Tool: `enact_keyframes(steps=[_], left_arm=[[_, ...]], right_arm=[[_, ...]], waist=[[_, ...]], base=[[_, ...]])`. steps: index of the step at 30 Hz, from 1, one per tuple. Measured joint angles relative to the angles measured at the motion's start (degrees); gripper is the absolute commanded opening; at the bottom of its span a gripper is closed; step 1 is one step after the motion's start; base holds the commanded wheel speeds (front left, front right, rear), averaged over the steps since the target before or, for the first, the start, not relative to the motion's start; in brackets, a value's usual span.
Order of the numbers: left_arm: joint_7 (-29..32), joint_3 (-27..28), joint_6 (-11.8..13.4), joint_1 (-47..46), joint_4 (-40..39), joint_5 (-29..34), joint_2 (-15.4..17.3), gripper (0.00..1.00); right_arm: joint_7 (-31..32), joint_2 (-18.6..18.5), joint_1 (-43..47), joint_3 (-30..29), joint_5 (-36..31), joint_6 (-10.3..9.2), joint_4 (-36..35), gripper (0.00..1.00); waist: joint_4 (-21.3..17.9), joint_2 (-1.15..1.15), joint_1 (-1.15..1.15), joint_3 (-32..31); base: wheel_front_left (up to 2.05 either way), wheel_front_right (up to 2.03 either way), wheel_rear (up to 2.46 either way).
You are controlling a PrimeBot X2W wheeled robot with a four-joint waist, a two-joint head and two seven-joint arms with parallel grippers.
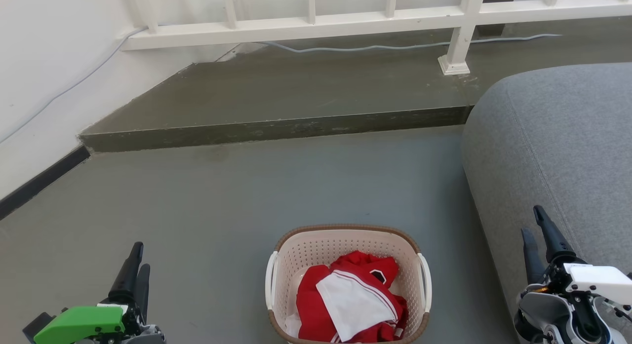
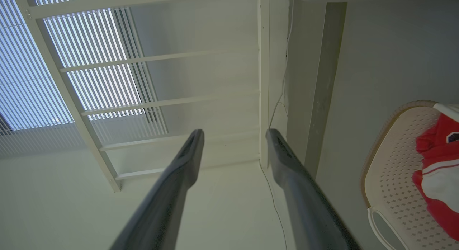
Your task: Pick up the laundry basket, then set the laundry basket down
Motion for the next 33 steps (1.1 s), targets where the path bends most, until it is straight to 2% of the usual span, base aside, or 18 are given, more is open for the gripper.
enact_keyframes(steps=[19, 33], left_arm=[[-3.37, -2.07, 0.0, -0.21, -2.99, 2.33, 0.1, 1.0], [-7.04, -6.14, 0.0, -0.7, -6.06, 12.04, 2.61, 1.0]], right_arm=[[-3.08, -0.13, -0.33, 3.6, -1.89, 0.0, -3.59, 1.0], [-6.94, -2.1, -1.6, 7.9, -9.67, 0.01, -6.24, 1.0]], waist=[[-0.06, 0.0, 0.0, 0.19], [-0.21, 0.0, 0.0, 0.48]], base=[[0.0, 0.0, 0.0], [0.0, 0.0, 0.0]])
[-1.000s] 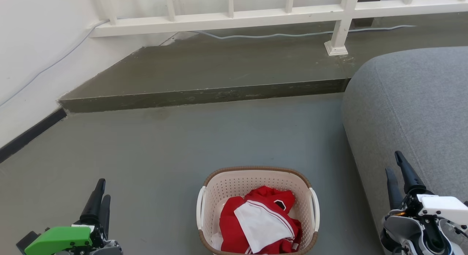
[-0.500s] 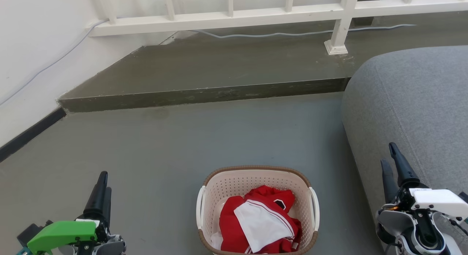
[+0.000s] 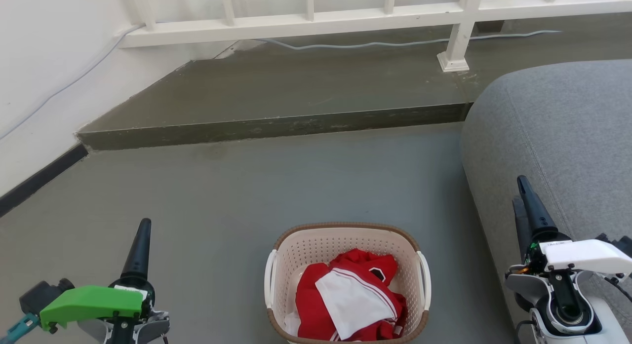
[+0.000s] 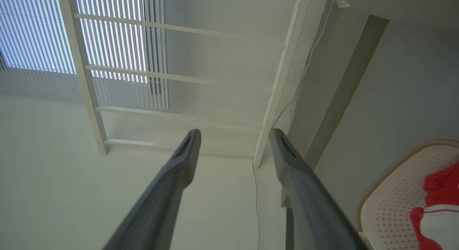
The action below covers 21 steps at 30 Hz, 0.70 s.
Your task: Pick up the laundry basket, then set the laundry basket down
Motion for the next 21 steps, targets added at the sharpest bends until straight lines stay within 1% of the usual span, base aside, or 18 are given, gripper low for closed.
enact_keyframes(steps=[5, 9, 13, 21], left_arm=[[-0.74, -1.13, 0.0, -0.24, -0.34, 3.03, 0.96, 1.0], [-1.65, -1.77, -0.01, -0.28, -0.66, 5.19, 1.05, 1.0], [-2.41, -1.89, -0.01, -0.48, -1.47, 9.38, 1.48, 1.0], [-4.04, -2.16, -0.01, -0.96, -2.67, 19.07, 2.54, 1.0]], right_arm=[[-0.75, -0.81, -0.51, 0.82, -3.08, 0.01, -0.35, 1.0], [-1.74, -1.04, -1.07, 1.22, -6.61, 0.02, -0.48, 1.0], [-2.5, -1.9, -1.1, 1.7, -10.69, 0.02, -0.49, 1.0], [-3.98, -2.48, -1.69, 2.12, -19.69, -0.05, -1.49, 1.0]], waist=[[-0.05, 0.0, 0.0, 0.02], [-0.11, 0.0, 0.0, 0.03], [-0.17, 0.0, 0.0, 0.04], [-0.33, 0.0, 0.0, 0.11]], base=[[0.0, 0.0, 0.0], [0.0, 0.0, 0.0], [0.0, 0.0, 0.0], [0.0, 0.0, 0.0]])
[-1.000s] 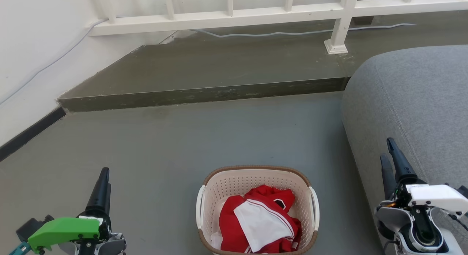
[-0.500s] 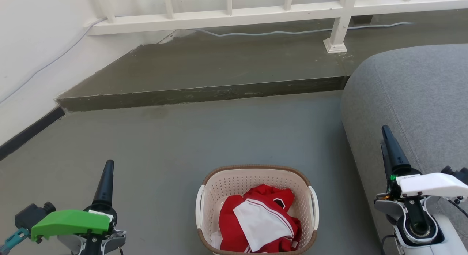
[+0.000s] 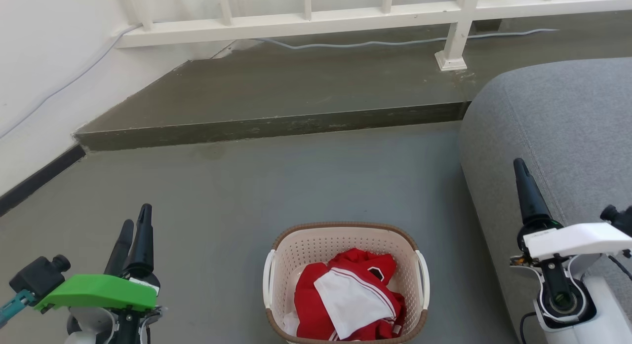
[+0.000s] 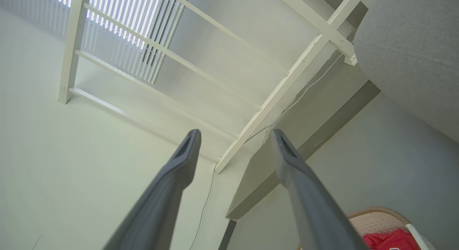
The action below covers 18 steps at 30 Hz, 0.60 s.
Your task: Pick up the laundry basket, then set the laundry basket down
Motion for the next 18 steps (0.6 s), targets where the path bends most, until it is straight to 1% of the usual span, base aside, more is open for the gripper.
enact_keyframes(steps=[5, 7, 14, 17, 18], left_arm=[[-0.9, -0.04, 0.0, -0.08, -0.98, 6.55, 0.11, 1.0], [-1.24, -0.14, 0.01, -0.19, -1.31, 9.0, 0.13, 1.0], [-2.83, -1.12, 0.05, -0.81, -2.48, 16.95, 0.11, 1.0], [-3.43, -1.27, 0.05, -0.81, -2.98, 19.67, 0.04, 1.0], [-3.6, -1.34, 0.05, -0.81, -3.03, 20.72, 0.01, 1.0]], right_arm=[[-1.01, -0.51, -0.62, 1.64, -6.17, -0.59, -0.52, 1.0], [-1.55, -0.79, -0.63, 2.09, -8.78, -1.47, -0.7, 1.0], [-2.82, -1.14, -1.12, 3.05, -16.1, -3.09, -1.23, 1.0], [-3.55, -1.47, -1.15, 3.53, -19.36, -4.07, -1.31, 1.0], [-3.76, -1.58, -1.16, 3.65, -20.43, -4.1, -1.32, 1.0]], waist=[[-0.14, 0.0, 0.0, 0.01], [-0.21, 0.0, 0.0, 0.02], [-0.51, 0.0, 0.0, 0.11], [-0.63, 0.0, 0.0, 0.17], [-0.67, 0.0, 0.0, 0.2]], base=[[0.0, 0.0, 0.0], [0.0, 0.0, 0.0], [0.0, 0.0, 0.0], [0.0, 0.0, 0.0], [0.0, 0.0, 0.0]])
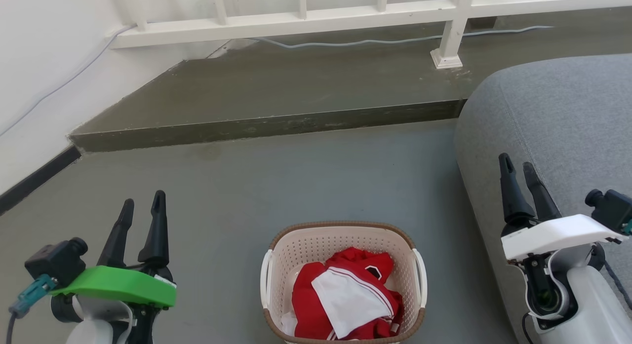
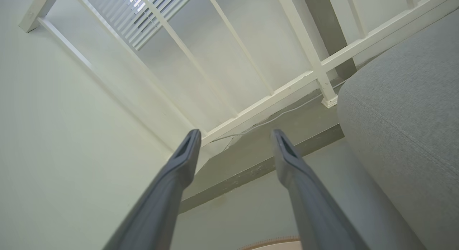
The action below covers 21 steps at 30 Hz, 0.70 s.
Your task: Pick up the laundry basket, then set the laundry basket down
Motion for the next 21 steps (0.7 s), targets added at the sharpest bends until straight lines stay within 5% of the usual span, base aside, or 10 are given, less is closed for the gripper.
enact_keyframes(steps=[21], left_arm=[[-4.16, -0.91, -0.01, -0.12, -2.77, 17.6, -1.47, 1.0]], right_arm=[[-4.11, 0.36, -1.74, 3.41, -16.94, -2.03, -1.98, 1.0]], waist=[[-0.35, 0.0, 0.0, 0.32]], base=[[0.0, 0.0, 0.0]])
